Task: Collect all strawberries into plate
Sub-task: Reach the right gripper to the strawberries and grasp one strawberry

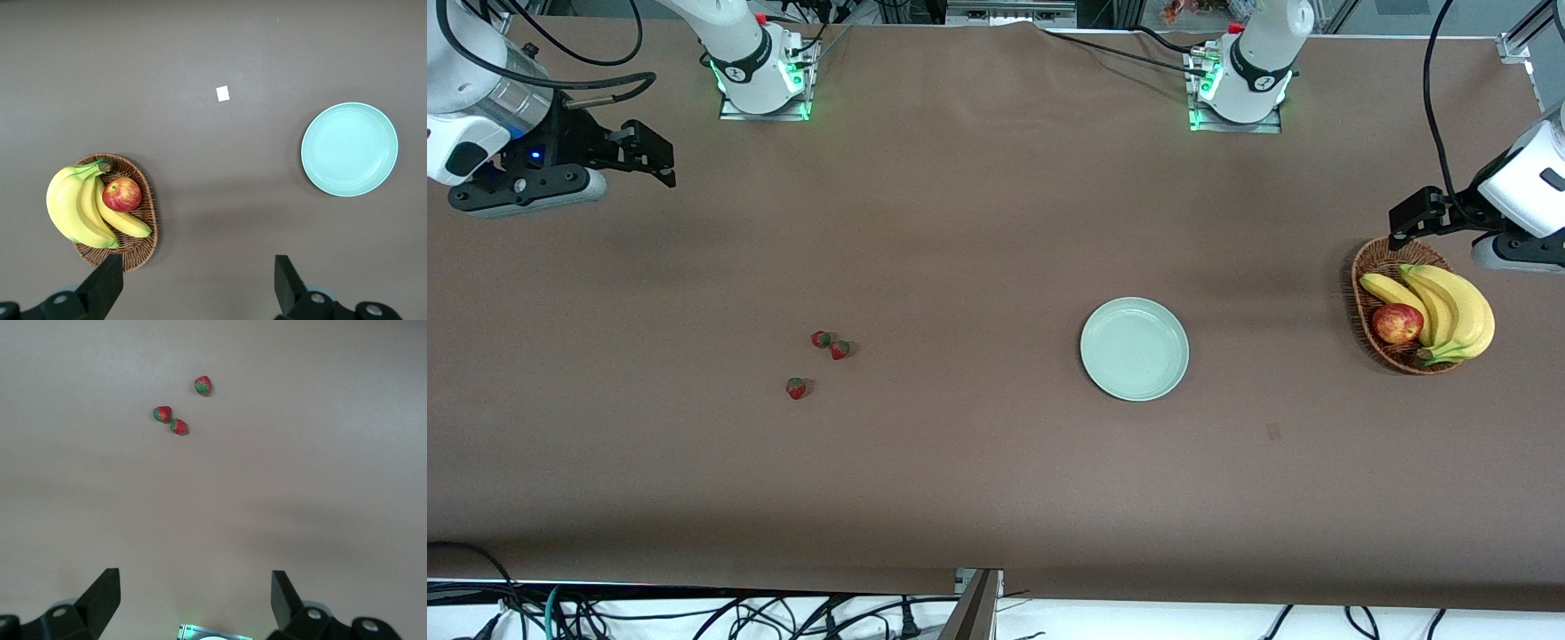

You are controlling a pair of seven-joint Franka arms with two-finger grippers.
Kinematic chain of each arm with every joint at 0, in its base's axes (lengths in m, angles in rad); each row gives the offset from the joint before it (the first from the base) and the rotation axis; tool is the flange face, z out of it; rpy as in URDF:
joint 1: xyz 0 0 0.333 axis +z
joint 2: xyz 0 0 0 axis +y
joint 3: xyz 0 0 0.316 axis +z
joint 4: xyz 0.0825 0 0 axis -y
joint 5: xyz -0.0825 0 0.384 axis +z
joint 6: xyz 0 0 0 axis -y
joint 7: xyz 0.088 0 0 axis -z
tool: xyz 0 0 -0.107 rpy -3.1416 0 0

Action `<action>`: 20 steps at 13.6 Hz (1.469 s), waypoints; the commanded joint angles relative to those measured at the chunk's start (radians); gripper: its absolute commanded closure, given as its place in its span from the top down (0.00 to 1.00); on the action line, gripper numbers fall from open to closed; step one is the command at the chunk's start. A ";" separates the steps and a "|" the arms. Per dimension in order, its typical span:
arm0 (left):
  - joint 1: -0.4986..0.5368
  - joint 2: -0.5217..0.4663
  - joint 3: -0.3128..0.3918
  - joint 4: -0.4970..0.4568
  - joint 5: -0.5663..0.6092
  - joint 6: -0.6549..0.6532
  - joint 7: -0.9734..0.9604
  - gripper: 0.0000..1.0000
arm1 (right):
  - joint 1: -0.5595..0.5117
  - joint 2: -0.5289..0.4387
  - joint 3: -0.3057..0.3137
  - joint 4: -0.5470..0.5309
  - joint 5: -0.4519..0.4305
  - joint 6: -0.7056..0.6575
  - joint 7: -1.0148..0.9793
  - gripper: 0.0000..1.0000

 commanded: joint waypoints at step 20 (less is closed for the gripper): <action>0.007 -0.002 -0.013 0.008 -0.012 -0.015 0.014 1.00 | 0.004 0.290 0.022 -0.393 0.015 0.782 -0.020 1.00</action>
